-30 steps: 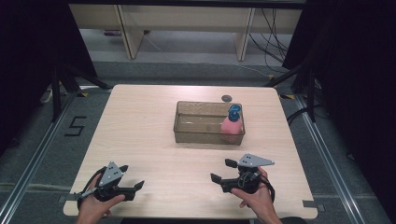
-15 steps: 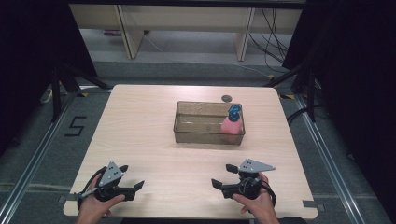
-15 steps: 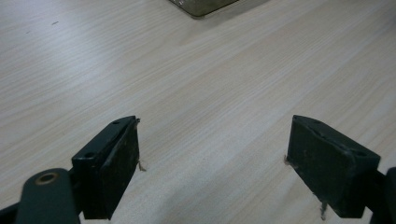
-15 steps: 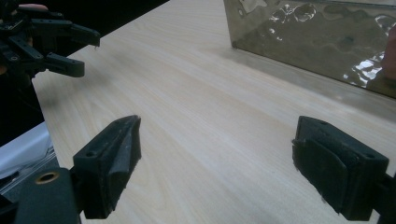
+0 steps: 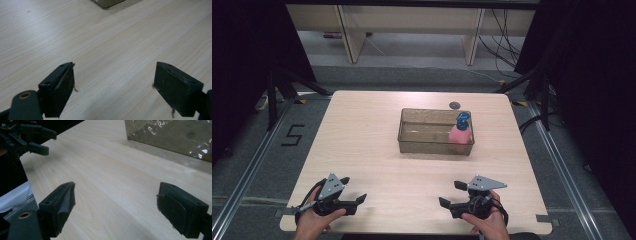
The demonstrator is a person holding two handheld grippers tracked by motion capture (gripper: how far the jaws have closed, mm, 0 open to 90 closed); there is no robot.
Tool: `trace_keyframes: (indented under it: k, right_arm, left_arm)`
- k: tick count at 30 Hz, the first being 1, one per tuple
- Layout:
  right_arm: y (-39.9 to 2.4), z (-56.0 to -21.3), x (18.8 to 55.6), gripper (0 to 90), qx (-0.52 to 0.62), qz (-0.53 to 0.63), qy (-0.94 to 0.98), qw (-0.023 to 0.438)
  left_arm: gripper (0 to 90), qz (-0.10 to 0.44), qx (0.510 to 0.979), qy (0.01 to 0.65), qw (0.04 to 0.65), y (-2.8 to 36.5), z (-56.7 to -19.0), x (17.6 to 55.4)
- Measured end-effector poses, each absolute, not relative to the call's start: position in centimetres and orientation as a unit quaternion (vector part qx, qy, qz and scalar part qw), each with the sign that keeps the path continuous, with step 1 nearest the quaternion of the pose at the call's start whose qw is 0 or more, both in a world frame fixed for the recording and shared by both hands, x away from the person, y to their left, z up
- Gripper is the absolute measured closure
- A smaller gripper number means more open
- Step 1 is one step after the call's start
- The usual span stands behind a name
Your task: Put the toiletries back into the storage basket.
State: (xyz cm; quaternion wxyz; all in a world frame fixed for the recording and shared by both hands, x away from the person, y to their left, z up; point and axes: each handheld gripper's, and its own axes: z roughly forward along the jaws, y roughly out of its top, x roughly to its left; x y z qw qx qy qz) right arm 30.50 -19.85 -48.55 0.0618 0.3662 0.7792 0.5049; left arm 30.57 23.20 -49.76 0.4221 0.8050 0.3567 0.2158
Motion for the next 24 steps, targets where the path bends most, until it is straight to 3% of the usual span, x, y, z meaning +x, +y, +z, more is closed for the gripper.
trace_keyframes:
  k: [24]
  right_arm:
    - [-19.75,-48.9,29.94,15.9,0.361,0.5,0.784,0.068]
  left_arm:
    - [16.6,0.211,0.806,0.364,0.417,23.13,-49.79,30.51]
